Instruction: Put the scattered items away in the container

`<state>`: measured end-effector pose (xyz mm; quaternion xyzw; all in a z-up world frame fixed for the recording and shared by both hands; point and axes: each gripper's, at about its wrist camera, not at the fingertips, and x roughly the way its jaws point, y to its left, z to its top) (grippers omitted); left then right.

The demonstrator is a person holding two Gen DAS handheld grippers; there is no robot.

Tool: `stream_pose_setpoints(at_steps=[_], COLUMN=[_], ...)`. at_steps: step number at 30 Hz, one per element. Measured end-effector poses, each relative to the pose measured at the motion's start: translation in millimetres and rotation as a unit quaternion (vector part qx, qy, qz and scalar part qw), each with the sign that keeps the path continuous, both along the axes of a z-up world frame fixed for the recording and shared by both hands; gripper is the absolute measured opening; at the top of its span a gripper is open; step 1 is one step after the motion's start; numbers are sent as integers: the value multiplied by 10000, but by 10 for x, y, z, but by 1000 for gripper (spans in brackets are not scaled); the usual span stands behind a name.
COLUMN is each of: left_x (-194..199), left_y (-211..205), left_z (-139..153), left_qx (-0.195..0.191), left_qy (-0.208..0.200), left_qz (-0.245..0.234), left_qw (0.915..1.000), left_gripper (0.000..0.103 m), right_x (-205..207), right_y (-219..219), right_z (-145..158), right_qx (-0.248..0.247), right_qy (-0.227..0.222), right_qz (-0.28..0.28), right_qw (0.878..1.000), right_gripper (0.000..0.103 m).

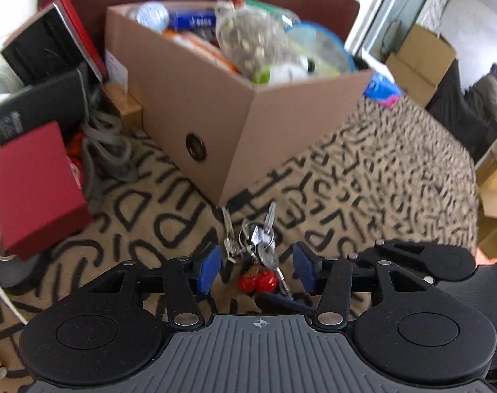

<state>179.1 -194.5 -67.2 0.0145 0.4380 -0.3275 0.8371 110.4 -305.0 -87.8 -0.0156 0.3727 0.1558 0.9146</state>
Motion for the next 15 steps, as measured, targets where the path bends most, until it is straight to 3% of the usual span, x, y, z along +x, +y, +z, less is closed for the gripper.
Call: stream_pose_setpoints(at_steps=[7,9,10,11,15], left_x=[73,69,73,74,60], left_y=[-152,-193,-205,-222,-201], left_z=[-203,-203,-211,-218,-208], left_qx=[131,220,295,402,388], left_qy=[-54,-186,-233,-322,-310], left_qz=[-47,-76,-96,-102,-115], left_qw=[9999,9996,9992,9986,9987], left_gripper=[68,65,58,40,41], right_x=[177,178,191,201,231], right_y=[32,32,34,39,85], right_z=[-118,-135,-148,-161,-154], right_qx=[83,38,11,-5,-101], right_qy=[-164,-233,-289,-325,-393], right_qz=[-77,-92,-79,-55,-84], right_qw=[9998,9997,9996,9995,9991], right_gripper=[50,56,57,58,52])
